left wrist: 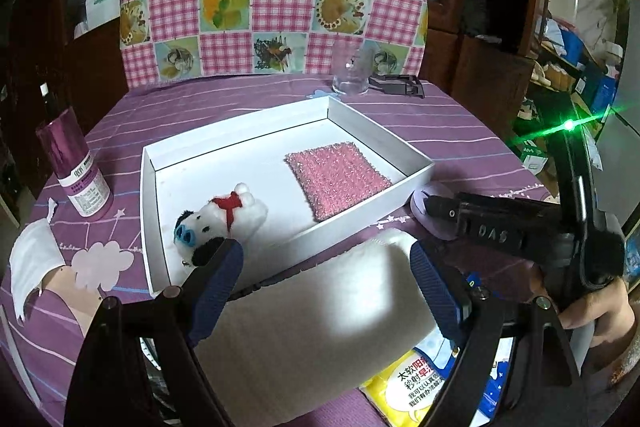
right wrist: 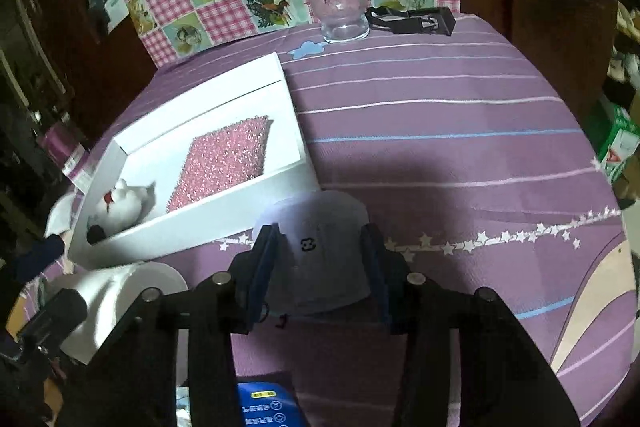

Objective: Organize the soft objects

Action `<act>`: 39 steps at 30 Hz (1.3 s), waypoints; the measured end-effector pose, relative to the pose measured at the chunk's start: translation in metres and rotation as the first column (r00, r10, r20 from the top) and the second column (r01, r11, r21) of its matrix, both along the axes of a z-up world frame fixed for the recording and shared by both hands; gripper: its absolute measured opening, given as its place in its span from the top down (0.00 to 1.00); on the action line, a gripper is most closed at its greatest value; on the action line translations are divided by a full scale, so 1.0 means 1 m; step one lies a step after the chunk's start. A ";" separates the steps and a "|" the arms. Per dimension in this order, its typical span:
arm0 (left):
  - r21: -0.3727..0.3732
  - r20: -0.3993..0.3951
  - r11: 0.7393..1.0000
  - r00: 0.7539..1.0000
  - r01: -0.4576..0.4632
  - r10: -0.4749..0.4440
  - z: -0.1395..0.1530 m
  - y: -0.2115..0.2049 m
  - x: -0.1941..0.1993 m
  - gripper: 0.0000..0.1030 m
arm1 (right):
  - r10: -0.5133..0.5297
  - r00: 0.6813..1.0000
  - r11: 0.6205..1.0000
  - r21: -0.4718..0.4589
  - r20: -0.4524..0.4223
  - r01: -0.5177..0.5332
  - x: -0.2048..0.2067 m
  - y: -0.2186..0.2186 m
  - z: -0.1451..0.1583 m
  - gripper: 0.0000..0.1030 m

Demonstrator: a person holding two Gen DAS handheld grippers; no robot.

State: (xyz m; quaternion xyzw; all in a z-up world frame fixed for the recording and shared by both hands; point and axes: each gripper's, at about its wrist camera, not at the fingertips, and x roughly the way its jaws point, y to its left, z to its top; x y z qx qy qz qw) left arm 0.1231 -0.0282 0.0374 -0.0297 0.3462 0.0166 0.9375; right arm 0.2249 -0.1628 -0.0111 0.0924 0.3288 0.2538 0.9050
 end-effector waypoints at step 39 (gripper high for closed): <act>-0.120 0.071 0.989 0.994 0.090 -0.082 0.018 -0.025 -0.028 0.16 | -0.024 0.994 0.996 0.091 0.102 0.015 -0.127 -0.065 0.001 0.68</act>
